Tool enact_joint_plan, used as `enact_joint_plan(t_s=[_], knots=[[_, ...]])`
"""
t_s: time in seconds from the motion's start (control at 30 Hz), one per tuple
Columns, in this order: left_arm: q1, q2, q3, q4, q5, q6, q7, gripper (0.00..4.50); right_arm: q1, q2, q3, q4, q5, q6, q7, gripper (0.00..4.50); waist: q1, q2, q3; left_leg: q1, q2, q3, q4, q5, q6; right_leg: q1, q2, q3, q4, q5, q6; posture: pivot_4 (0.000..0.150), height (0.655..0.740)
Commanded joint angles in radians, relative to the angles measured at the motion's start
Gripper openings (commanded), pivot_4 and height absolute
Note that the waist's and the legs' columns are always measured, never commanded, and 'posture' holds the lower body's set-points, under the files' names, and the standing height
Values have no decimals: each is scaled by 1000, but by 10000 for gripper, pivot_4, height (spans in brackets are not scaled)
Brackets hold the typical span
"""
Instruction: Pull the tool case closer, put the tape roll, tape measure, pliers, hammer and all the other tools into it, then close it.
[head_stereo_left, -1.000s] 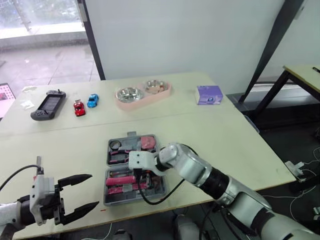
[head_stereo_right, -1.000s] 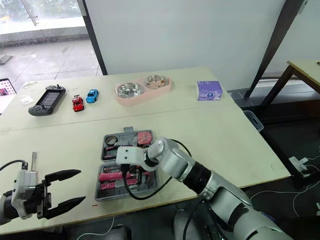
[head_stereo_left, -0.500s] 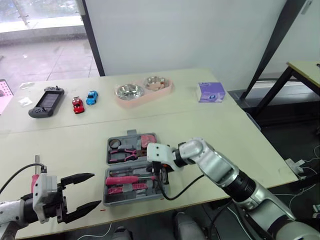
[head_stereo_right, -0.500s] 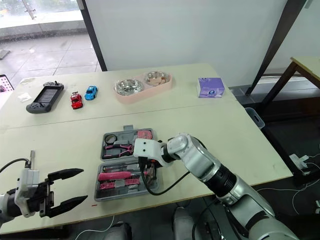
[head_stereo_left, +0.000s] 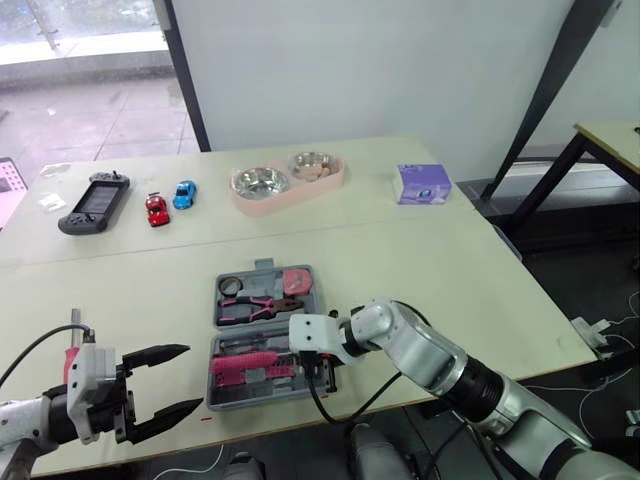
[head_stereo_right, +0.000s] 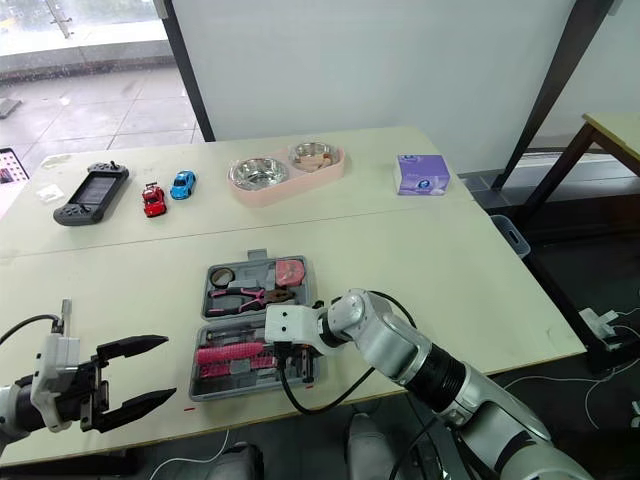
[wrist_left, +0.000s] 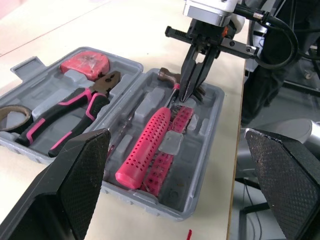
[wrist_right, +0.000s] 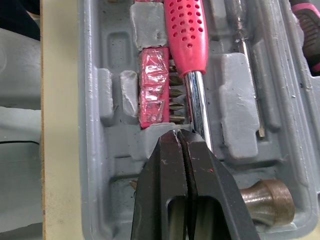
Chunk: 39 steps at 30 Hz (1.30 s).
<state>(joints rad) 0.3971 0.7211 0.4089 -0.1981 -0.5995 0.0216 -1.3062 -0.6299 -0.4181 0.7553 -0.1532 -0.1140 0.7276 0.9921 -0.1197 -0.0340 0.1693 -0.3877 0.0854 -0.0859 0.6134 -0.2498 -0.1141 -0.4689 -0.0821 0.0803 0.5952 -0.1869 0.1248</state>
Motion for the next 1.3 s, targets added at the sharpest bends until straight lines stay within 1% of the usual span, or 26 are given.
enact_joint_plan(t_s=[0.03,0.27,0.33,0.43,0.53,0.6,0.7,0.77,1.17,1.27,1.3], knots=[[4,7,10,-23,-9,2,0,45000,-5,8,-4,8,-11,9,-9,443,0,0,0,0,0,0,0,0,0,0,0,0,0,0,0,1500,7387],[0,10,11,-25,-10,5,2,45000,-9,26,-15,-17,11,13,3,443,-1,0,0,0,0,0,0,0,0,0,0,0,0,0,0,1500,7387],[0,10,11,-25,-9,6,1,45000,-6,40,-38,-41,40,6,11,443,-1,0,0,0,0,0,0,0,0,0,0,0,0,0,0,1500,7387],[1,10,13,-25,-9,7,-1,45000,-2,72,-95,-99,125,2,40,443,-1,0,0,0,0,0,0,0,0,0,0,0,0,0,0,1500,7387],[1,12,15,-22,-7,6,-3,45000,-5,80,-115,-114,155,5,42,443,0,0,0,0,0,0,-1,0,0,0,0,0,1,0,0,1500,7387],[0,13,16,-20,-7,5,-4,45000,-6,84,-122,-107,165,10,36,5730,0,0,0,0,0,0,0,0,0,0,0,0,1,0,0,1500,7387],[3,12,17,-21,-7,3,-4,45000,-9,88,-105,-27,126,-23,-5,15120,1,0,1,0,0,0,0,0,0,1,0,0,0,0,0,1500,7387],[6,12,19,-22,-8,2,-4,45000,-6,89,-101,-2,125,-31,-10,23761,0,-1,1,0,0,0,0,0,0,1,0,0,0,0,0,1500,7387],[17,11,26,-23,-10,1,-2,45000,22,109,-111,118,128,-31,-37,23761,1,-1,1,0,0,0,0,0,0,1,0,0,1,0,0,1500,7387],[17,12,26,-22,-10,0,-3,45000,22,117,-112,142,122,-42,-45,15271,0,-1,1,0,0,0,0,0,0,1,0,0,1,0,0,1500,7387],[17,12,26,-22,-10,0,-3,45000,21,120,-112,151,119,-46,-49,10671,0,-1,1,0,0,0,0,0,0,1,0,0,1,0,0,1500,7387]])
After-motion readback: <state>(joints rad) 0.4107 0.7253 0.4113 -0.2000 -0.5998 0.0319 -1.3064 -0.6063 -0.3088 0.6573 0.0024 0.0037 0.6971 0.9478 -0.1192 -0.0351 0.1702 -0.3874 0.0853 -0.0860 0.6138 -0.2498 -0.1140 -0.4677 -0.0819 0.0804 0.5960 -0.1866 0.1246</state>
